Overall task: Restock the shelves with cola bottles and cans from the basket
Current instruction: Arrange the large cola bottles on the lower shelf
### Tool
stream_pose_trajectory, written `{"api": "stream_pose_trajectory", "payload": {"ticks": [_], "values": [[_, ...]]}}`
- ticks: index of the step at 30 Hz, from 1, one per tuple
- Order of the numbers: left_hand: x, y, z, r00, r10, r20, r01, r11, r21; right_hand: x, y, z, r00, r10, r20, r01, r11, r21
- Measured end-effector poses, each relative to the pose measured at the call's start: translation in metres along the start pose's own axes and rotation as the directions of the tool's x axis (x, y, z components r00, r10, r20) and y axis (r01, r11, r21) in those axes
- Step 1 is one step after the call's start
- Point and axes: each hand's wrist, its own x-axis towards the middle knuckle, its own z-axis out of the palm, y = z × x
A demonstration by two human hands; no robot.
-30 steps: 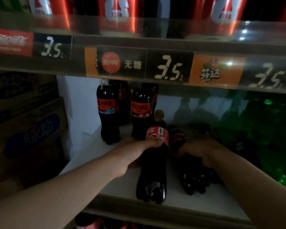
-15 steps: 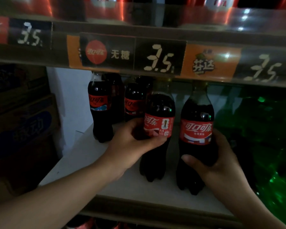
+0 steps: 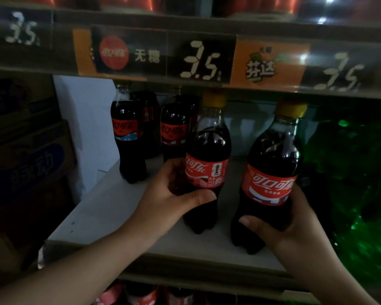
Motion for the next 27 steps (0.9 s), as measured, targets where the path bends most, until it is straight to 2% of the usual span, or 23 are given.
{"api": "stream_pose_trajectory", "payload": {"ticks": [4,9,18,23,27], "values": [[-0.007,-0.001,-0.003,0.994,-0.077,0.081,0.073,0.996,0.047,-0.001,-0.01,-0.008,1.0,-0.009,-0.01,0.008,0.999,-0.037],[-0.008,-0.007,-0.006,0.997,-0.071,-0.024,0.073,0.99,0.121,0.0,-0.023,-0.013,0.999,-0.008,-0.035,0.002,0.988,-0.155],[-0.005,-0.013,0.003,0.998,-0.016,-0.064,0.034,0.956,0.293,0.025,-0.022,-0.005,1.0,-0.023,-0.006,0.019,0.919,-0.393],[0.013,-0.02,0.025,0.993,0.032,-0.113,0.005,0.951,0.309,0.06,-0.025,-0.005,0.999,0.039,0.022,-0.025,0.896,-0.444],[0.048,-0.036,0.047,0.974,0.061,-0.219,0.01,0.951,0.308,0.101,-0.006,-0.002,0.999,0.024,0.044,0.002,0.857,-0.515]]}}
